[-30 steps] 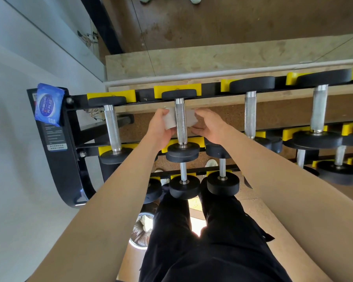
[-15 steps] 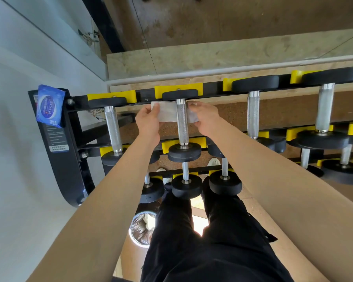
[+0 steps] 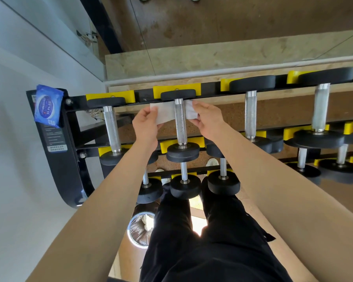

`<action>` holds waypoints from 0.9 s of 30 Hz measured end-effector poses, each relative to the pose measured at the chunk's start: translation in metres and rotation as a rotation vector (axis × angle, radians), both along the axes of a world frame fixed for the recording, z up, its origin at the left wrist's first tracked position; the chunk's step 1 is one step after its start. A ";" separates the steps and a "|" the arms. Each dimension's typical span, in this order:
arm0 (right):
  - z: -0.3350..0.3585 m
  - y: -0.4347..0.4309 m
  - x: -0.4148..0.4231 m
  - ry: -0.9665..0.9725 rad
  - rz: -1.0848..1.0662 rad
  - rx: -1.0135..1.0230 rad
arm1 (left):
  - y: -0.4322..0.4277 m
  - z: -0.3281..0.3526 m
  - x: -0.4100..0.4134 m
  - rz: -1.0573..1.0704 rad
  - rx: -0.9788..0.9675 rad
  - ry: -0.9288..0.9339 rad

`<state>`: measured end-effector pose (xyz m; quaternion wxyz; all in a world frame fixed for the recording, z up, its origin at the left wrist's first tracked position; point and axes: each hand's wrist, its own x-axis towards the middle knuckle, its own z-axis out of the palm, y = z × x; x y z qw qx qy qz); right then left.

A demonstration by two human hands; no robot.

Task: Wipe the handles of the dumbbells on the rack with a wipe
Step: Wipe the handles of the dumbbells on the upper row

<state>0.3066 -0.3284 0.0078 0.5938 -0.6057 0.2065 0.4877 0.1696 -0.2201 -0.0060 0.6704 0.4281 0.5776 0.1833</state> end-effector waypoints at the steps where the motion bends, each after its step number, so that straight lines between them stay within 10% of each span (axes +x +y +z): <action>1: 0.000 -0.004 0.002 -0.028 -0.002 -0.015 | -0.003 0.000 0.003 -0.025 0.012 -0.015; 17: 0.007 0.013 -0.035 -0.463 -0.003 -0.089 | -0.026 0.009 0.023 -0.204 0.430 0.050; 27: 0.004 -0.015 -0.035 -0.717 0.314 -0.051 | -0.018 -0.001 0.020 -0.182 0.286 0.076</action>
